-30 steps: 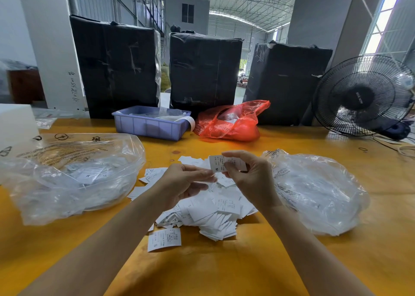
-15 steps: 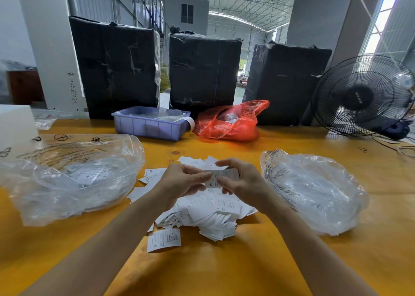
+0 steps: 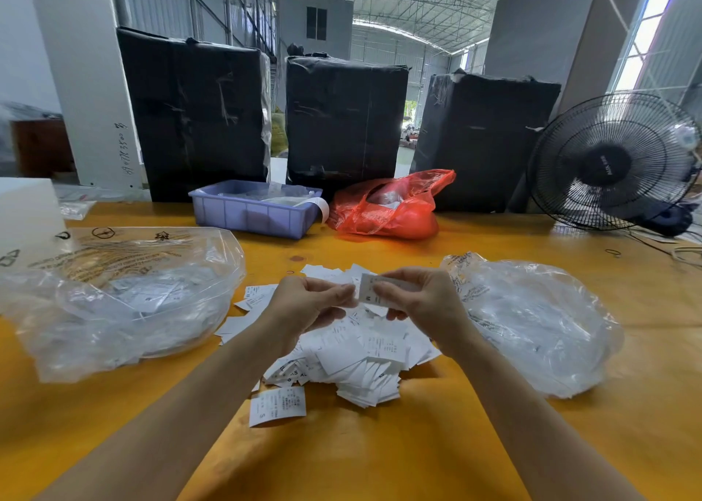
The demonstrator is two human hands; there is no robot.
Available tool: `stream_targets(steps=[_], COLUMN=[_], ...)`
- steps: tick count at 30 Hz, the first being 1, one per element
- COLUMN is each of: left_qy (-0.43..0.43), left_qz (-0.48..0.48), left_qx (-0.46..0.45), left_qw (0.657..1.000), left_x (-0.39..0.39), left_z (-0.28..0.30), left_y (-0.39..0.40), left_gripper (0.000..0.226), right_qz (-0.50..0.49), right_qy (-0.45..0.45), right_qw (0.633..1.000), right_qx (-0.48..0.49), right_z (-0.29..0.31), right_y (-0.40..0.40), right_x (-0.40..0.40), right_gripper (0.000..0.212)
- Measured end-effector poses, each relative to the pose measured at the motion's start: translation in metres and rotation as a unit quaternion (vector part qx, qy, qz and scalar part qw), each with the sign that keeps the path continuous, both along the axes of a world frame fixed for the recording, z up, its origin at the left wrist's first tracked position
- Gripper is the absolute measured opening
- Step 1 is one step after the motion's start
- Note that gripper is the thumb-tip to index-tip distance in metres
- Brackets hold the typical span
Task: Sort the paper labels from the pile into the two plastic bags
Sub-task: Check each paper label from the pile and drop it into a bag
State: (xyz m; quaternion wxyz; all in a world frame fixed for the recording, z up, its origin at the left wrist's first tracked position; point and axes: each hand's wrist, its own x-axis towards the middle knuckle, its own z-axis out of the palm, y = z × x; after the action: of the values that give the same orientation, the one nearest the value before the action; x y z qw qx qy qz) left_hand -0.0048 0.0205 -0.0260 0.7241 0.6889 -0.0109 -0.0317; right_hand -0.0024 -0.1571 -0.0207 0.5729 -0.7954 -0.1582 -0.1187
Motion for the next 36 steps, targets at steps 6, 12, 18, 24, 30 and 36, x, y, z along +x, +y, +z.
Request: stream_targets(steps=[6,12,18,24,30,36], left_qy=[0.011,0.019,0.031,0.021,0.011,0.002], left_qz=[-0.013,-0.022,-0.027,-0.029,-0.018,-0.029], left_qx=[0.004,-0.001,-0.004,0.009,0.029,0.045], left_qw=[1.0,1.0,0.999,0.999,0.999,0.999], left_x=[-0.0013,-0.0028,-0.0024,-0.0011,0.0005,0.0009], left_z=[0.001,0.0025,0.0026,0.0012,-0.0014,-0.0024], left_y=[-0.0001,-0.0011,-0.001,0.0,0.0002,0.0001], left_gripper=[0.008,0.009,0.008,0.011,0.009,0.011], right_qz=[-0.021,-0.037,-0.048,-0.03,0.024,0.068], right_qy=[-0.034,-0.079,-0.116,-0.135,-0.016,0.076], right_qw=[0.999,0.996,0.991,0.986,0.997,0.994], right_qx=[0.032,-0.01,-0.057,-0.098,-0.069,-0.04], right_z=[-0.0014,-0.0038,-0.005,-0.0064,-0.0046,-0.002], right_y=[0.001,0.0023,0.003,0.0056,0.0059,0.0023], right_x=[0.0014,0.0024,0.0011,-0.0006,0.0007,-0.0004], right_gripper=[0.004,0.002,0.005,0.008,0.01,0.019])
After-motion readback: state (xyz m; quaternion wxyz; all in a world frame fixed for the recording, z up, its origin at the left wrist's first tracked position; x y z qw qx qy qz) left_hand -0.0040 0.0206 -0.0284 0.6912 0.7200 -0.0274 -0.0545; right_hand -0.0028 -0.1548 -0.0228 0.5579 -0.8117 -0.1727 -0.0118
